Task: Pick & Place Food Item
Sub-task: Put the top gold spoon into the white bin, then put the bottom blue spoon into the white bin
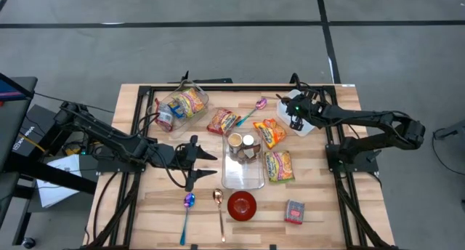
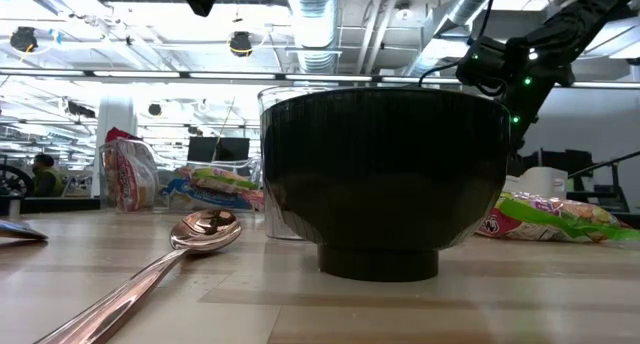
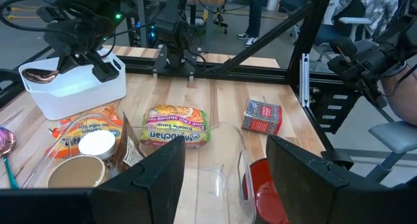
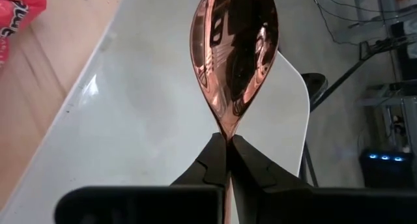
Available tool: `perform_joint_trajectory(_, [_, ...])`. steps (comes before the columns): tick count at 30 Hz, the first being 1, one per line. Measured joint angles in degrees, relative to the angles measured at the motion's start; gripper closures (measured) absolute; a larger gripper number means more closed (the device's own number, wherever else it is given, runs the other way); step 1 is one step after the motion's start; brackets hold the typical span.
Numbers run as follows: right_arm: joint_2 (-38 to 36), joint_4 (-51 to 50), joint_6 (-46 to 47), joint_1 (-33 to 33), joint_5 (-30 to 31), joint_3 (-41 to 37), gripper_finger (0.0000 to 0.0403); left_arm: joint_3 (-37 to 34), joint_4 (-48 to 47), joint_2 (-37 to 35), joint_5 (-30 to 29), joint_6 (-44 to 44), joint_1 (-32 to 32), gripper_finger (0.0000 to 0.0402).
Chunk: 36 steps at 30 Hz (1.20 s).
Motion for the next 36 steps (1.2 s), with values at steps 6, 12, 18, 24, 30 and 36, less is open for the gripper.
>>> perform_joint_trajectory(6, [0.0,-0.1,1.1,0.0,0.0,0.0,0.0375,0.0,0.0,0.0,0.0,0.0,0.0,0.0192])
perform_joint_trajectory(12, [0.0,-0.1,2.2,0.2,0.0,0.0,0.0349,0.0,0.0,0.0,0.0,0.0,0.0,0.0192])
perform_joint_trajectory(18, [0.0,0.0,2.2,0.5,0.0,0.0,0.0346,0.0,0.0,0.0,0.0,0.0,0.0,0.0192])
perform_joint_trajectory(24, [0.0,0.3,2.2,0.5,0.0,0.0,0.0345,0.0,0.0,0.0,0.0,0.0,0.0,0.0192])
perform_joint_trajectory(30, [0.0,0.3,2.2,0.5,0.0,0.0,0.0345,0.0,0.0,0.0,0.0,0.0,0.0,0.0192])
perform_joint_trajectory(36, [0.0,2.1,1.8,0.5,0.4,0.2,0.0345,0.0,0.0,0.0,0.0,0.0,0.0,0.0192])
